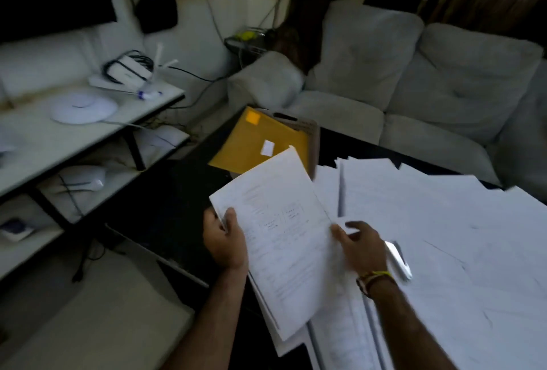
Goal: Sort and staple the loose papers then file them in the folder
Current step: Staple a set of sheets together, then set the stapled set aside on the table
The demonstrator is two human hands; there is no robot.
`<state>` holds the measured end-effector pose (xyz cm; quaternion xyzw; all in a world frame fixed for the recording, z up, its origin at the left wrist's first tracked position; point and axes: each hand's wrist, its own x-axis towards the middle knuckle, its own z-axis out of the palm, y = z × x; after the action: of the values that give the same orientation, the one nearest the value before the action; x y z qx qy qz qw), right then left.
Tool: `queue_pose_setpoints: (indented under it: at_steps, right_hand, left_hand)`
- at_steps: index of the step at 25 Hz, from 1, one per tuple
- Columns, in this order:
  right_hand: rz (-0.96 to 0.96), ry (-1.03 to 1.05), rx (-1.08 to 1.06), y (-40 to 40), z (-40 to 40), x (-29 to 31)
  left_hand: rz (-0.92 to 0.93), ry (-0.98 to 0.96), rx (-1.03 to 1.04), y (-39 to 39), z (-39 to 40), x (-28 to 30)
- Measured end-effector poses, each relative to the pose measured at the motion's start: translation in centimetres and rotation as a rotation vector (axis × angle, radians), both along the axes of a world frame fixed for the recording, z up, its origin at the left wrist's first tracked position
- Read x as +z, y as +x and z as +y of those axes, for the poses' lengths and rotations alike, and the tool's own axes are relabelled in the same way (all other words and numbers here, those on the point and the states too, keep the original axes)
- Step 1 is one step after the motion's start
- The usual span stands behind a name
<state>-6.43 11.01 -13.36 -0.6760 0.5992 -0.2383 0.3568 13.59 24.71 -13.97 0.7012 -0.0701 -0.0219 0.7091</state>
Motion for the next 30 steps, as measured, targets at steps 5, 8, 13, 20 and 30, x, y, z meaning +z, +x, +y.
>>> queue_pose_setpoints:
  at_steps: [5,8,13,20,30]
  right_hand:
    - [-0.195,0.181,0.257,5.2,2.6,0.5]
    - [-0.176,0.088,0.307,11.0,3.7,0.1]
    - [-0.081,0.030,0.233,19.0,4.6,-1.3]
    - [-0.209,-0.041,0.067,19.5,5.1,-3.4]
    - [-0.169,-0.388,0.040,6.6,5.9,-3.2]
  left_hand:
    - [0.185,0.003,0.302,5.0,4.7,-3.0]
    - [0.224,0.078,0.414,8.3,7.0,-4.2]
    - [0.208,0.293,0.332,12.3,6.9,-4.3]
    - [0.105,0.300,0.286,10.4,3.8,-3.8]
    - [-0.418,0.471,-0.091,1.0,0.8,-3.6]
